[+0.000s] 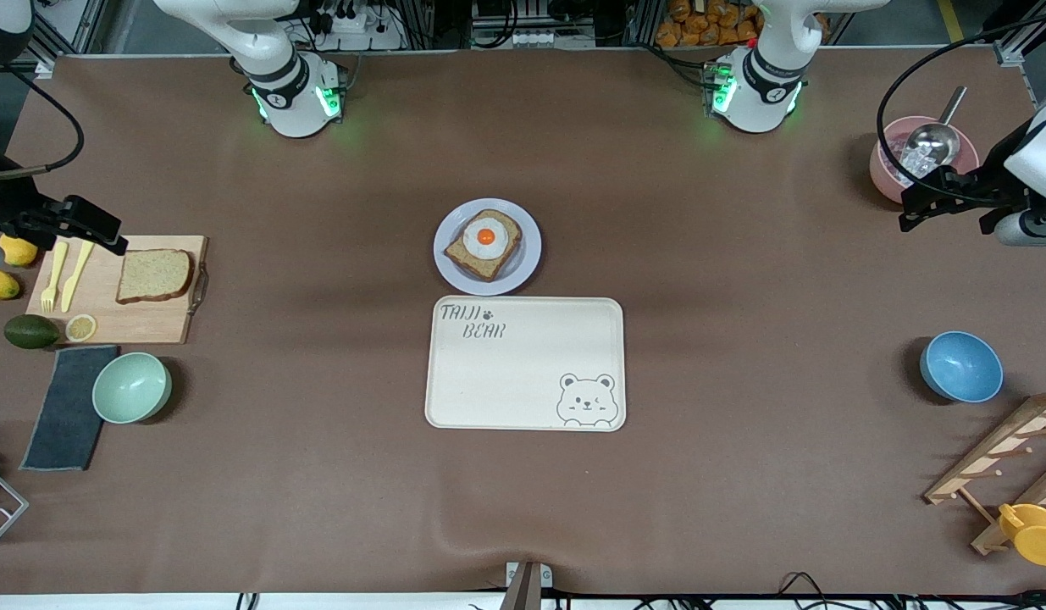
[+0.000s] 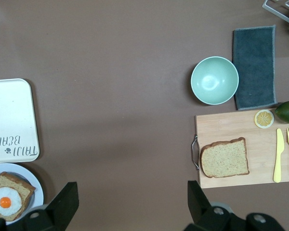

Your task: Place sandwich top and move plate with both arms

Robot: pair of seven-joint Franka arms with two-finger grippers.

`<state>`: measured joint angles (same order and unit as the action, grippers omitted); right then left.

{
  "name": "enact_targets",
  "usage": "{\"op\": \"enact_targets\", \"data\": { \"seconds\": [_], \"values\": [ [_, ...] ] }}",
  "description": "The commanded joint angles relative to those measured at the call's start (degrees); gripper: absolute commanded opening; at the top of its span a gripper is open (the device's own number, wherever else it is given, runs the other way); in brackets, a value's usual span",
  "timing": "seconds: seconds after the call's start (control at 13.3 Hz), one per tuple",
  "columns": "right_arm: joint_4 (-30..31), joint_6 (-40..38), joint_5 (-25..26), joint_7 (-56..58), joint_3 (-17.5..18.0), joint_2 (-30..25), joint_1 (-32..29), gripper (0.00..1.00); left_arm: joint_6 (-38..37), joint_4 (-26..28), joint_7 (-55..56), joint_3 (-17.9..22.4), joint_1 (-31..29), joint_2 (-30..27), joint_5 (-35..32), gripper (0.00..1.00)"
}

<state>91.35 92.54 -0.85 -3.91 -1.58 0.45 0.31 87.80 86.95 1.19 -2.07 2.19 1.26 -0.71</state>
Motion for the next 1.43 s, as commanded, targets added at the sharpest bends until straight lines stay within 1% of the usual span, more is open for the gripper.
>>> {"op": "enact_targets", "data": {
  "seconds": [0.0, 1.05, 1.36],
  "values": [
    [0.41, -0.17, 0.58, -0.13, 0.26, -0.36, -0.4, 1.0, -0.7, -1.26, 1.01, -0.13, -0.17, 0.41, 0.62, 1.0],
    [1.2, 0.01, 0.49, -0.13, 0.26, -0.36, -0.49, 1.0, -0.7, -0.9, 1.36, -0.13, -0.17, 1.12, 0.71, 1.0],
    [1.99, 0.71, -1.44, -0.48, 0.26, 0.34, -0.4, 1.0, -1.4, -0.73, 3.2, -0.13, -0.08, 0.86, 0.71, 1.0]
  ]
}}
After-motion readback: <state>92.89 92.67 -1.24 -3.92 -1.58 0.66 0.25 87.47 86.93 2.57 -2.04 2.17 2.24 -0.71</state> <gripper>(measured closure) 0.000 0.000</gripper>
